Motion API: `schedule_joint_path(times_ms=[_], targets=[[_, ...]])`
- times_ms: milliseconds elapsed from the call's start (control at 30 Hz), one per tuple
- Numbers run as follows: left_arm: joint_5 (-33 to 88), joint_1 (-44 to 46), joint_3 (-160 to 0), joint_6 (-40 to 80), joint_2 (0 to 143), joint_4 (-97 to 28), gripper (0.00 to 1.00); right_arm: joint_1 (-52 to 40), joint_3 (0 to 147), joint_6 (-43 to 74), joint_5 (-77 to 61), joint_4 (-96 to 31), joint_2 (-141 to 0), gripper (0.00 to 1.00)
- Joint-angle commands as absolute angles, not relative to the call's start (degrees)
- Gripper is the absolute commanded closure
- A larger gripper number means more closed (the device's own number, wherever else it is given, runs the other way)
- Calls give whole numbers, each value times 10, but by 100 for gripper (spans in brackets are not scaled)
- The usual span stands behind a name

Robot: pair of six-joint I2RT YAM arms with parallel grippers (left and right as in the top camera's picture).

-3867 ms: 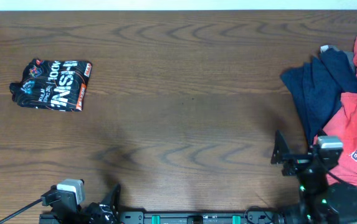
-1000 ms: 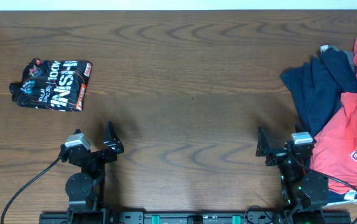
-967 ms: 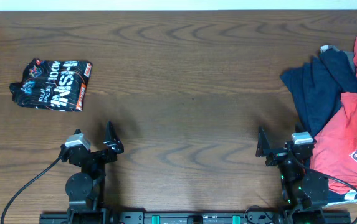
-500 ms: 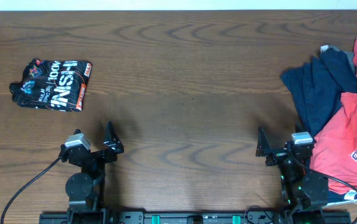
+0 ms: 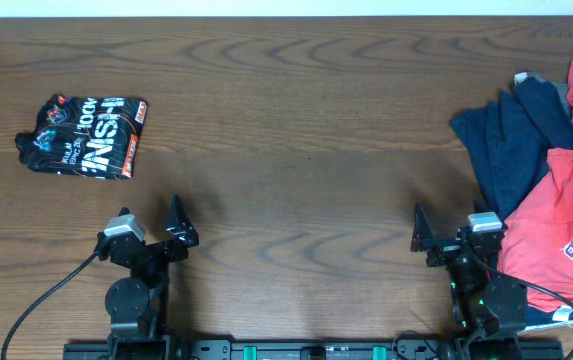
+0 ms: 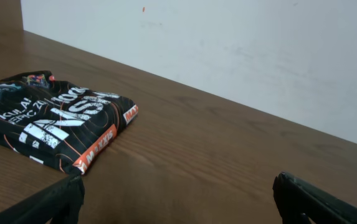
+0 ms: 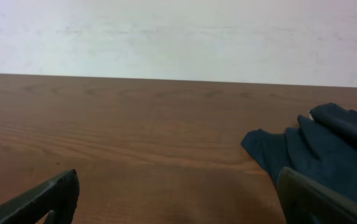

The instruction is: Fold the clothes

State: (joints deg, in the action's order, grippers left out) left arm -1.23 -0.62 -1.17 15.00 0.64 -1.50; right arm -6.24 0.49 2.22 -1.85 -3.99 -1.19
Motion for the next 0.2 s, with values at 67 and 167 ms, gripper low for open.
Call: schedule_joint_path(times_ms=[67, 167], targets=[[-18, -4, -3, 151, 2, -41, 2, -53, 3, 12, -24, -41, -9, 1], [-18, -4, -3, 151, 2, -41, 2, -53, 3, 12, -24, -41, -9, 1]])
